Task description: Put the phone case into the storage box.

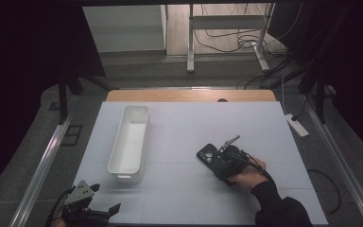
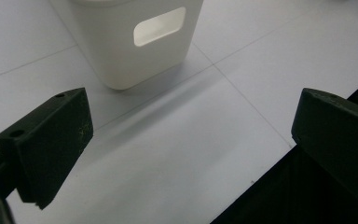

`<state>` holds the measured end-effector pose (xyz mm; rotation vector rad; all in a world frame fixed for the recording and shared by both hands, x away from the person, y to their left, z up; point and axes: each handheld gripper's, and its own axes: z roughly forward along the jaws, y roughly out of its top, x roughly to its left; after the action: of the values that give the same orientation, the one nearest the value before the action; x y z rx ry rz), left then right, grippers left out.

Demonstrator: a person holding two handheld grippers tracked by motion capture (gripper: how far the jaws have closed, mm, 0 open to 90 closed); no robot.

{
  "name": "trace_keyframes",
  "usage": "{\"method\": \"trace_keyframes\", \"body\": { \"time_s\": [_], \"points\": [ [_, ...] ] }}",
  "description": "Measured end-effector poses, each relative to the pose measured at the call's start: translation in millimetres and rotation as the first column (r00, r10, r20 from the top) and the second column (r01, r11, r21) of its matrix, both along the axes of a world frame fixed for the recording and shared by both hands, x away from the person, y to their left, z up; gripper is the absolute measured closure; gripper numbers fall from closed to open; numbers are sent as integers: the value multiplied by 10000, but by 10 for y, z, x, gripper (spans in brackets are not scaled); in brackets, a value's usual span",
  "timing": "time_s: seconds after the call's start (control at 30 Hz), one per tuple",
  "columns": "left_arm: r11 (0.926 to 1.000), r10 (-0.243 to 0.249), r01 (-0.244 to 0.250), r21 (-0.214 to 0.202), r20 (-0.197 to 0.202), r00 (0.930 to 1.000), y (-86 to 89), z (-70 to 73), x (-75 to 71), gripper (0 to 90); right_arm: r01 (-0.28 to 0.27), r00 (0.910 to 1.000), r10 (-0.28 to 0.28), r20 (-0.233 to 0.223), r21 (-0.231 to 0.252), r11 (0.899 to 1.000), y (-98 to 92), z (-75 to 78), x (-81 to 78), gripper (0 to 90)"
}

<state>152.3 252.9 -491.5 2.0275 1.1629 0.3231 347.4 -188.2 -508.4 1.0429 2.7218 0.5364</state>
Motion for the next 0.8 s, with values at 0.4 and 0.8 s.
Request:
{"method": "trace_keyframes", "body": {
  "time_s": [0.4, 0.8],
  "points": [
    [9993, -377, 378, -67, 214, 9991, -96, 63, 25, 0, -838, 9955, 778, 544, 1186, 9894, -74, 184, -147, 156],
    [9978, -606, 619, -220, 570, 9965, -181, 175, 84, 0, -1251, 9907, 1119, 780, 1924, 9733, -181, 313, -320, 156]
  ]
}}
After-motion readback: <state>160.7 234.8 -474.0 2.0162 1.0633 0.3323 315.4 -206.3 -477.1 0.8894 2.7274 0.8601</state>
